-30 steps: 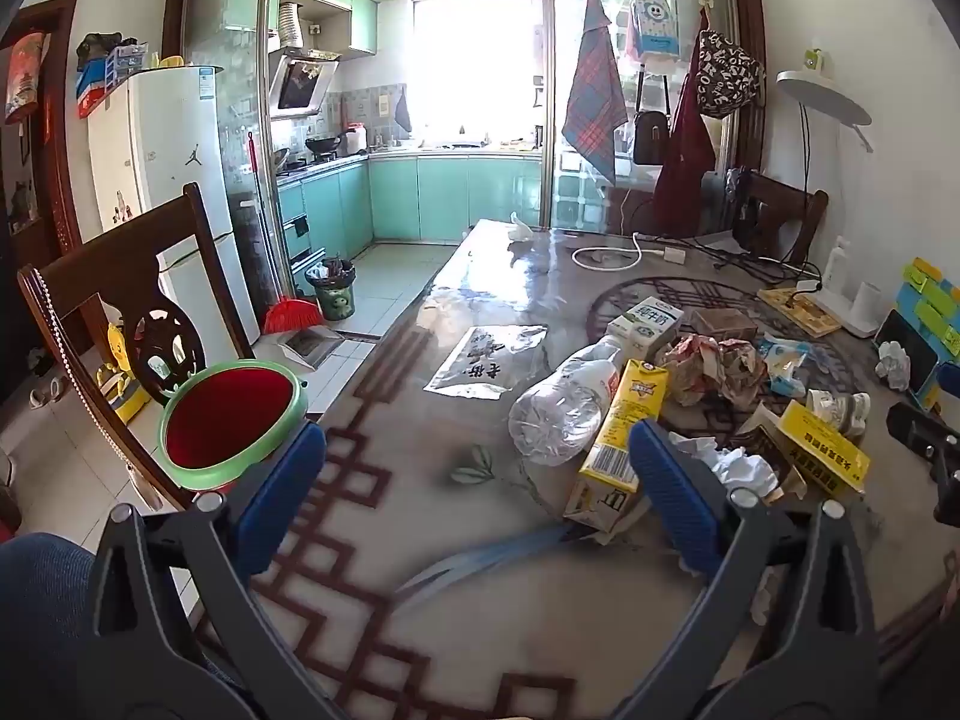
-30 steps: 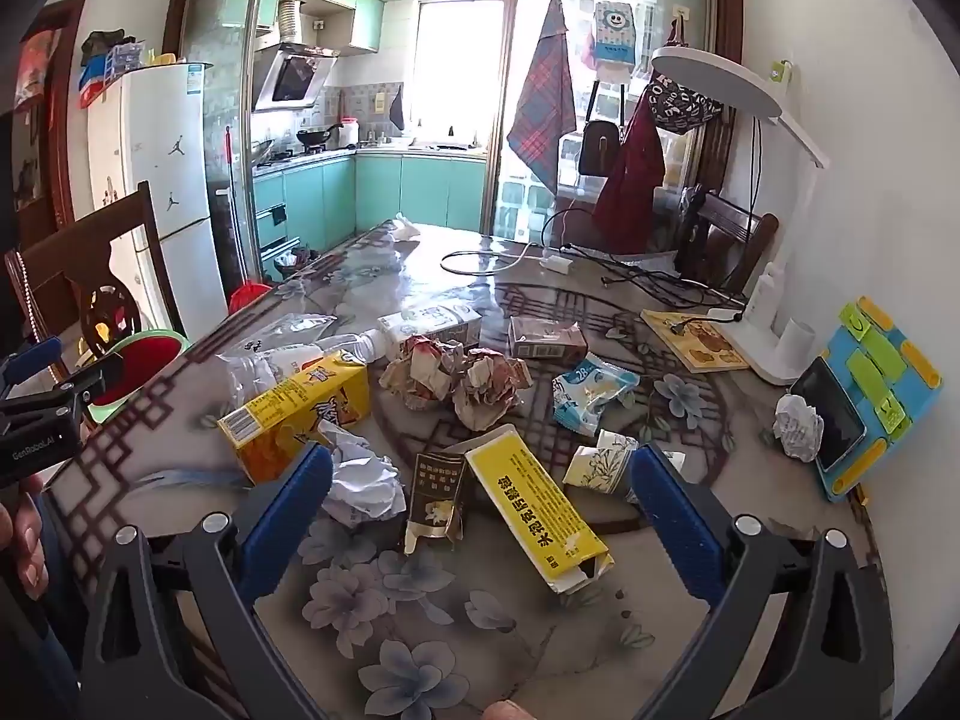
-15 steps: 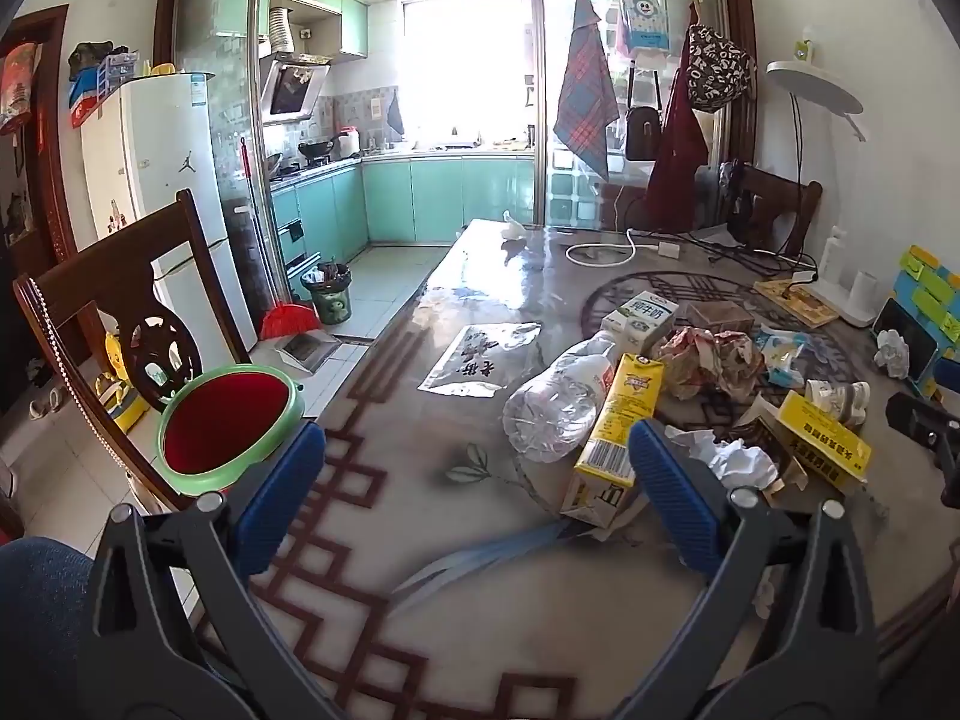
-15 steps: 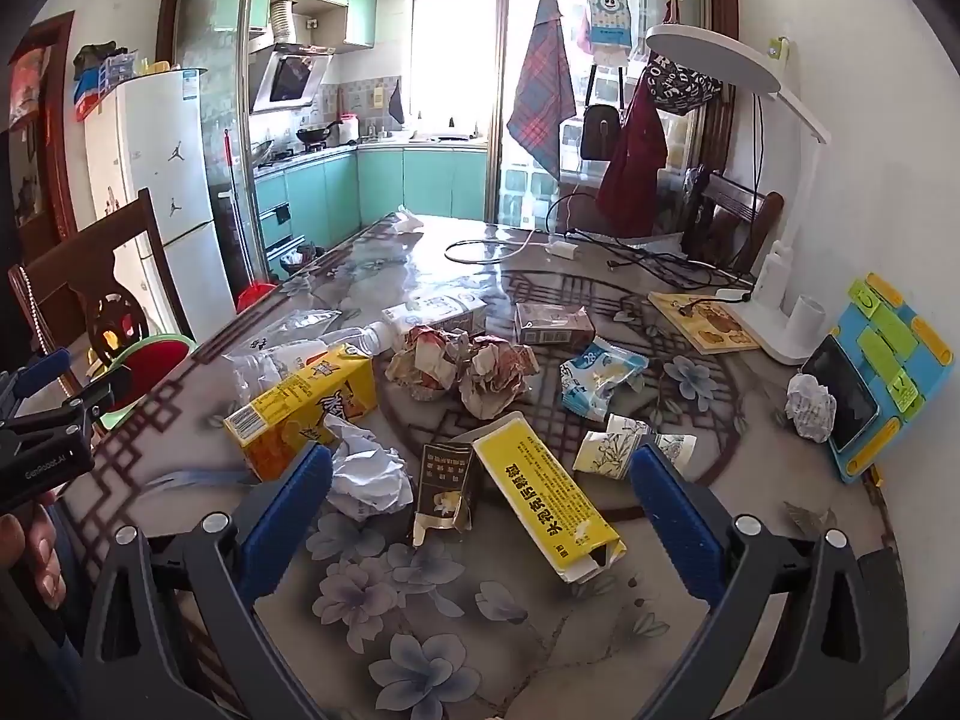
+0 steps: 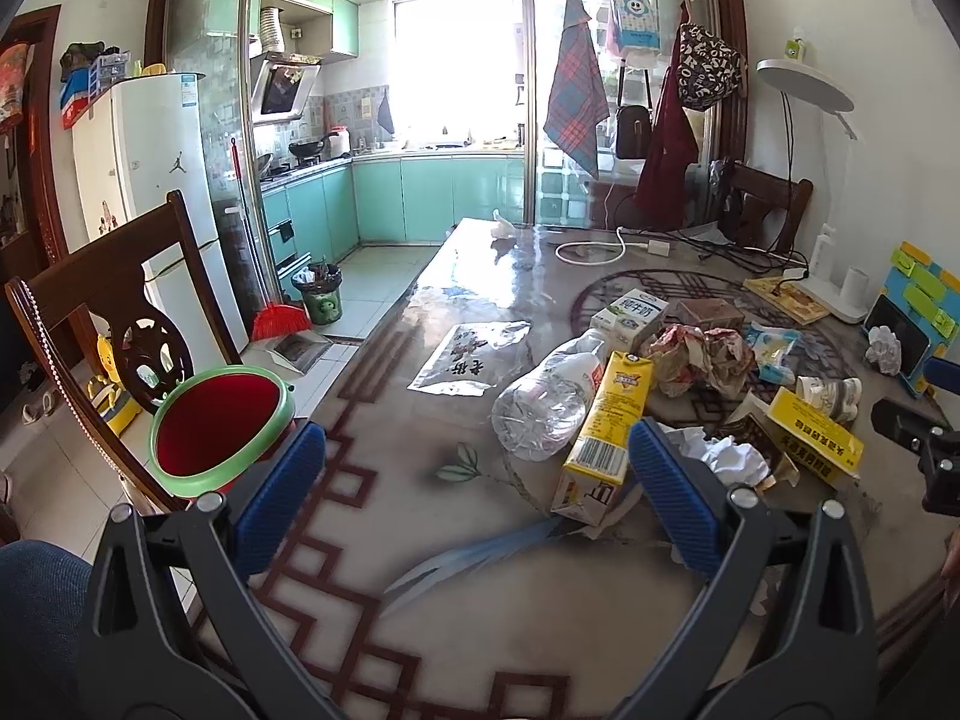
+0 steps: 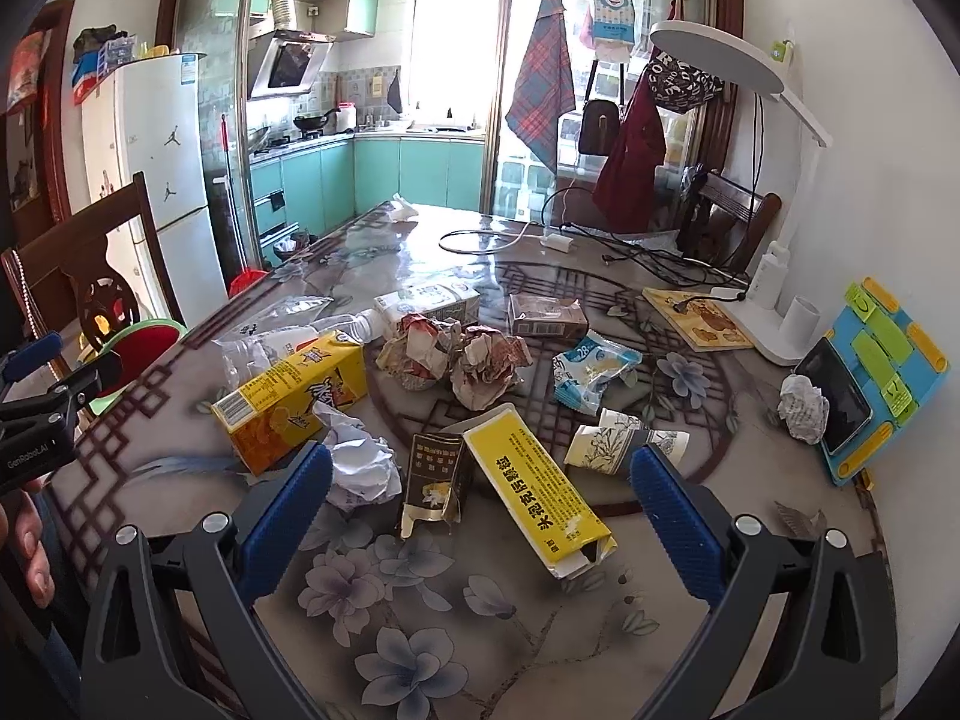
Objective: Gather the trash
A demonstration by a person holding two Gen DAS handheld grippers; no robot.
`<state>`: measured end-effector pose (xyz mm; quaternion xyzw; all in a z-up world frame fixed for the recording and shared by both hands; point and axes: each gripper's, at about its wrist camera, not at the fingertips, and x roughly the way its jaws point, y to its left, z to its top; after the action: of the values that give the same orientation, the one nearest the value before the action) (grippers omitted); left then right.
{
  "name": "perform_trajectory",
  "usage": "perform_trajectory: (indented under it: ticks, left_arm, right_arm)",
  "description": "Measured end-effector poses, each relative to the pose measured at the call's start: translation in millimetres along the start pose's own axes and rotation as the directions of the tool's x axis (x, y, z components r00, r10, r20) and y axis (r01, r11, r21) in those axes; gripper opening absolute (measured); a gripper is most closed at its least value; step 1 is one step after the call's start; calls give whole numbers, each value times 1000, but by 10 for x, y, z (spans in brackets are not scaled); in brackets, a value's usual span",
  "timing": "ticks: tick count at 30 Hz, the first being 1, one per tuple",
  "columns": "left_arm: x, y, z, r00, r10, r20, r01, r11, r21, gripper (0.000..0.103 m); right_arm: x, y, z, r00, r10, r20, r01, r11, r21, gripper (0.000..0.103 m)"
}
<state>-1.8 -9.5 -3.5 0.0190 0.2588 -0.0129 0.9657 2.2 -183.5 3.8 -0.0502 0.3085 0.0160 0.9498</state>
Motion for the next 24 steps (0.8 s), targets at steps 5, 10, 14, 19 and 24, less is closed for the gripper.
perform_trajectory:
  ticks: [5, 10, 14, 19, 24]
  left_arm:
    - [-14, 12, 12, 1000, 0, 3, 0, 1000, -3, 99]
    - [-21, 19, 16, 1000, 6, 5, -6, 1000, -3, 99]
    - [-20, 16, 17, 1000, 7, 6, -7, 1000, -1, 99]
    - [-27, 19, 19, 1000, 7, 11, -7, 1000, 4, 99]
    - [-38, 19, 14, 1000, 9, 13, -9, 1000, 7, 99]
  right_arm:
    - [3, 17, -12, 1000, -13, 2, 13, 1000, -15, 97]
    - [0, 20, -16, 1000, -23, 5, 24, 1000, -19, 97]
    - [-12, 8, -9, 1000, -29, 9, 29, 999, -15, 97]
    - [-42, 1, 6, 999, -24, 22, 24, 1000, -9, 97]
    - [-70, -1, 23, 999, -13, 36, 13, 1000, -1, 97]
